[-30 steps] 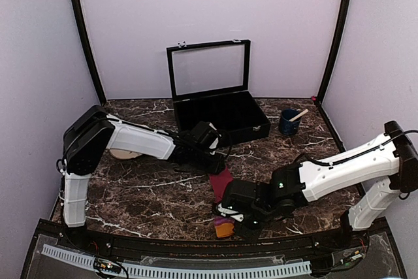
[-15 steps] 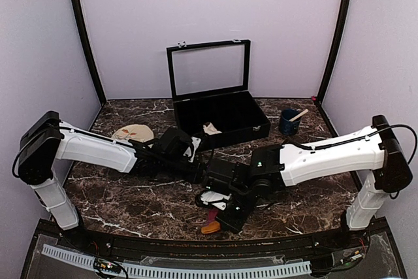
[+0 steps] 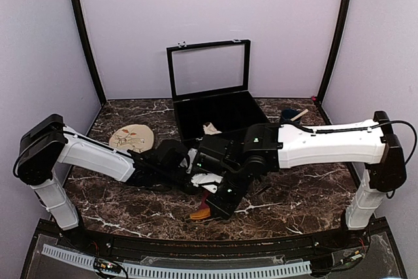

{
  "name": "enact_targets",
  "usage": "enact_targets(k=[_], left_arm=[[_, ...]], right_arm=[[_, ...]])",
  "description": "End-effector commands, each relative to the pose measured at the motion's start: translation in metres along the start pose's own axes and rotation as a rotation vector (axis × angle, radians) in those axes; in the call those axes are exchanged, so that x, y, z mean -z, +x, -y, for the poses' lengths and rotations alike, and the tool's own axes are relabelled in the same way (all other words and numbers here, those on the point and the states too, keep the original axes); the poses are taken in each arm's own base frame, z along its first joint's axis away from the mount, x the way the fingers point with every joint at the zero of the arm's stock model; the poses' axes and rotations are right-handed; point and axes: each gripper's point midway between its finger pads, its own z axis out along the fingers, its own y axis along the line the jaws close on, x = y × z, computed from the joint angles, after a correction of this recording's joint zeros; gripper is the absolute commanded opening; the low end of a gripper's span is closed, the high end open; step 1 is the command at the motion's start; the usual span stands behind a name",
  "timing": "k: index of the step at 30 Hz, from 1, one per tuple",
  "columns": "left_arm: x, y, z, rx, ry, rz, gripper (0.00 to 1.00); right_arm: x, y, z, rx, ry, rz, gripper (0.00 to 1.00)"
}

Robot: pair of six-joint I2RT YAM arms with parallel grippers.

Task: Roll the socks
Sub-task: Fold the sock at the center of the board.

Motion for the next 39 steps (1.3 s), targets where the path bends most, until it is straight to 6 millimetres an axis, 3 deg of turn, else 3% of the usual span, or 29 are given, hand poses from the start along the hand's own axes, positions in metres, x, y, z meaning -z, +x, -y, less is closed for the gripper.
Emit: enact_targets(k=[1,16,29,39], left_arm=[[-0.011,0.002,0.009,-0.009,0.041,-0.013,0.33],[-0.015,0.028,0.002,0.087,0.062,-0.047,0.25],[0.02,0.016,-0.014,0.235,-0.018,0.08,0.31],[0.036,0.02,-0.019,0.289,-0.037,0.111,0.32]], right_arm=[[0.008,-0.002,0.011,-0.004,0.021,-0.016,0.02],[0.034,-0.031,0.062,-0.029,0.089,0.068,0.02],[0.033,-0.048,0.1,-0.023,0.153,0.099,0.01],[0.037,-0.067,0.122,0.012,0.249,0.134,0.01]])
